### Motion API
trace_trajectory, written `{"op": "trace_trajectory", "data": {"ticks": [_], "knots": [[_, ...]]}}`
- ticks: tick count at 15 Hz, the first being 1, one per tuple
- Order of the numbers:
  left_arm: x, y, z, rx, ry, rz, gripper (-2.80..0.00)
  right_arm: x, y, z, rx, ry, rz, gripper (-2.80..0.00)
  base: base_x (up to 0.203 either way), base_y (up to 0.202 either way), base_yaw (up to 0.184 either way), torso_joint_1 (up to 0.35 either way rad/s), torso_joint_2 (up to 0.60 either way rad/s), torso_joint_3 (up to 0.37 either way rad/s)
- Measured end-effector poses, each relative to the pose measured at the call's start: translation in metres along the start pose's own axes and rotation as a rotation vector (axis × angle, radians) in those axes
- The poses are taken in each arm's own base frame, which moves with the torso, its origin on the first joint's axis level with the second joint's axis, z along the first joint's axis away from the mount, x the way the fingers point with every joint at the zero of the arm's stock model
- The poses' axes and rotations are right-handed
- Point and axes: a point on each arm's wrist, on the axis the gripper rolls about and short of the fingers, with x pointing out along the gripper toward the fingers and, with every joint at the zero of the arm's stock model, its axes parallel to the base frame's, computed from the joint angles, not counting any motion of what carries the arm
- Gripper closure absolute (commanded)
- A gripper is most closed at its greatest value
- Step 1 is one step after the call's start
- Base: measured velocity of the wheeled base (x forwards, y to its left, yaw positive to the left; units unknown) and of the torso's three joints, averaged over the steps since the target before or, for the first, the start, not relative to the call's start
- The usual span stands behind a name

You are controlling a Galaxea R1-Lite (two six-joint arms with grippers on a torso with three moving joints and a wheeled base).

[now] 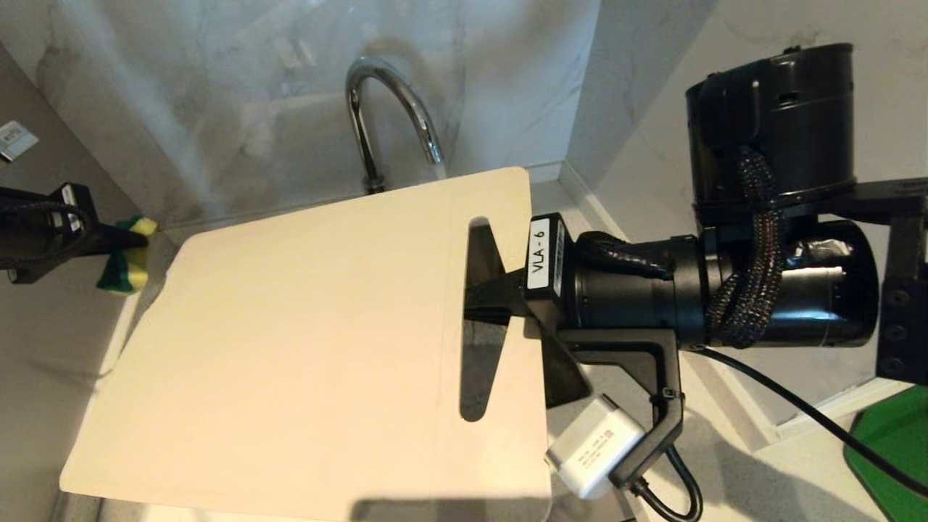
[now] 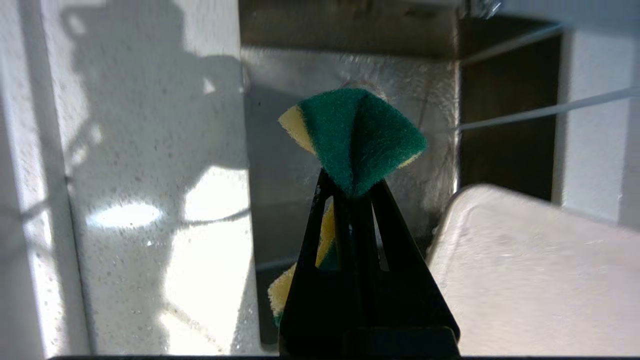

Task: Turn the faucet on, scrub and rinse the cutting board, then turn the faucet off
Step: Scrub the cutting board underwater

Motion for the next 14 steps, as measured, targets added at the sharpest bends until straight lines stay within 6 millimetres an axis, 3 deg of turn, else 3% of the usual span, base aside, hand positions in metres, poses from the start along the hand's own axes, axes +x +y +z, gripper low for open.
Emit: {"op": "trace_trajectory", "data": {"ticks": [4, 14], "knots": [[-0.008, -0.005, 0.007, 0.006, -0.008, 0.009, 0.0, -0.015, 0.007, 0.006, 0.018, 0.015, 0.021, 0.0, 0.0, 0.0, 0.0, 0.0, 0.0, 0.0], [-0.002, 0.021, -0.009, 0.029, 0.086, 0.088, 0.0, -0.06, -0.004, 0.012, 0.031, 0.138, 0.014, 0.0, 0.0, 0.0, 0.0, 0.0, 0.0, 0.0]]}}
